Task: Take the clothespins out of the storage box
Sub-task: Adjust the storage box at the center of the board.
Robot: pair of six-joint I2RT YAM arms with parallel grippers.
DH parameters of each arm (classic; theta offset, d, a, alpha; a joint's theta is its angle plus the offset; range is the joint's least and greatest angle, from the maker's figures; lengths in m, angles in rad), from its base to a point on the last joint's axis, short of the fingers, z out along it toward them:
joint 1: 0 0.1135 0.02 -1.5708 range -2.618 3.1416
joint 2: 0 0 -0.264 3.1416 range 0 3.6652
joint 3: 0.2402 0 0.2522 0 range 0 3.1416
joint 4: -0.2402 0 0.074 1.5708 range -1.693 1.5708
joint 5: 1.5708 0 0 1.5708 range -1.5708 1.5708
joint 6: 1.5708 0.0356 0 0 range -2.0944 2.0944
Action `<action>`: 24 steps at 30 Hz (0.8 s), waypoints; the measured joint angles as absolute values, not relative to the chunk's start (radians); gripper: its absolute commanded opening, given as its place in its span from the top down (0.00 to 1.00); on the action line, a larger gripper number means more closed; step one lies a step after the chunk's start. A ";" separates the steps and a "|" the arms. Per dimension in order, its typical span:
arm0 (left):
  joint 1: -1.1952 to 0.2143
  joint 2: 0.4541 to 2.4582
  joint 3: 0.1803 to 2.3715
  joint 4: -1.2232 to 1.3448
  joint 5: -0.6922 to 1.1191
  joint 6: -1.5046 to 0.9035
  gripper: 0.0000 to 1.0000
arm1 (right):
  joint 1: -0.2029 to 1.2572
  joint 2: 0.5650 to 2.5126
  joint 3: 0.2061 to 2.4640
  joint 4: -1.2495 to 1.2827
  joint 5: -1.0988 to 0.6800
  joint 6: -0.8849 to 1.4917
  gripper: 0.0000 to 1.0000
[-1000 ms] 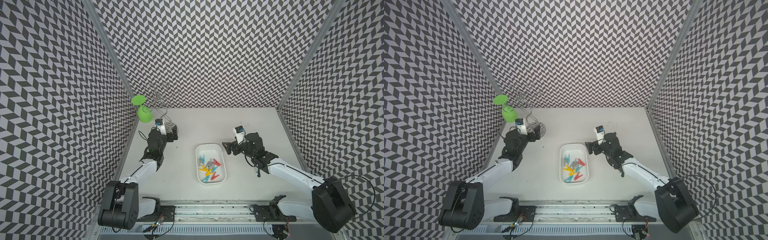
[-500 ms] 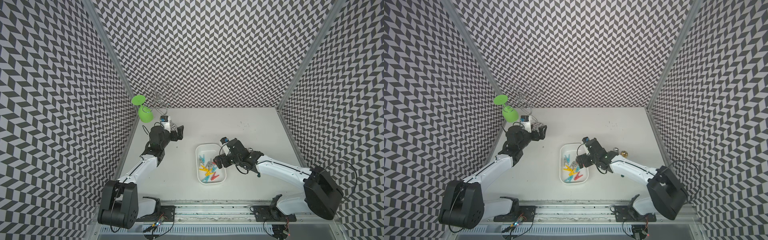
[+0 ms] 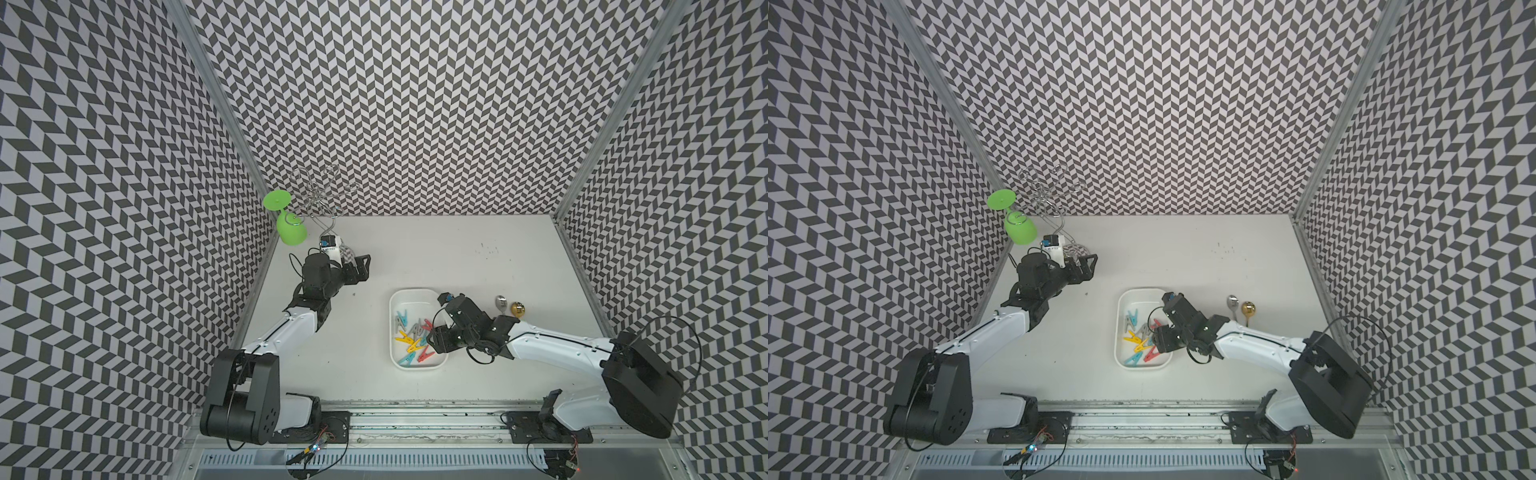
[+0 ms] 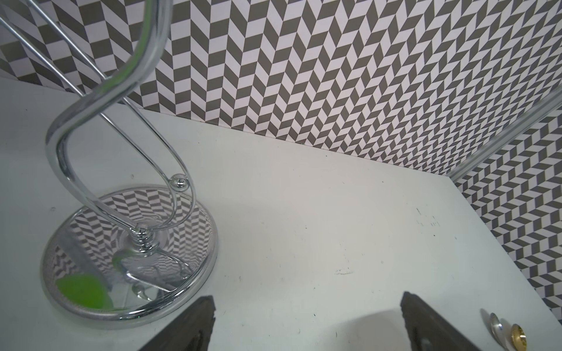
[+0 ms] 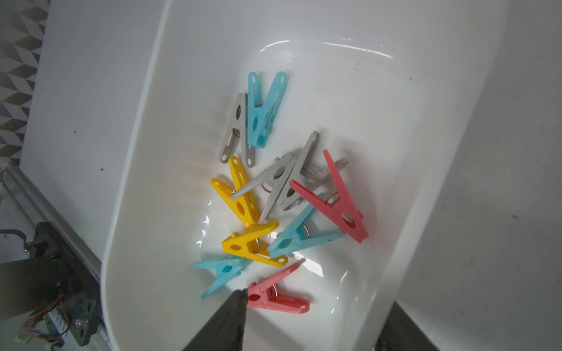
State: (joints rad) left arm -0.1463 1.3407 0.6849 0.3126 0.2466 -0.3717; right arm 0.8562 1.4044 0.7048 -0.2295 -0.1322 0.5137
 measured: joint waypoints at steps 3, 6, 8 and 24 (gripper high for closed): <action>-0.135 1.341 0.668 0.314 0.248 -0.413 0.00 | 0.857 1.395 0.675 -0.177 -0.184 0.525 0.49; -0.130 1.341 0.662 0.313 0.252 -0.433 0.00 | 0.858 1.395 0.658 -0.126 -0.241 0.529 0.55; -0.130 1.337 0.662 0.313 0.251 -0.443 0.00 | 0.859 1.395 0.655 -0.097 -0.279 0.530 0.58; -0.236 1.305 0.707 0.252 0.266 -0.435 0.00 | 0.862 1.396 0.743 -0.118 -0.301 0.444 0.63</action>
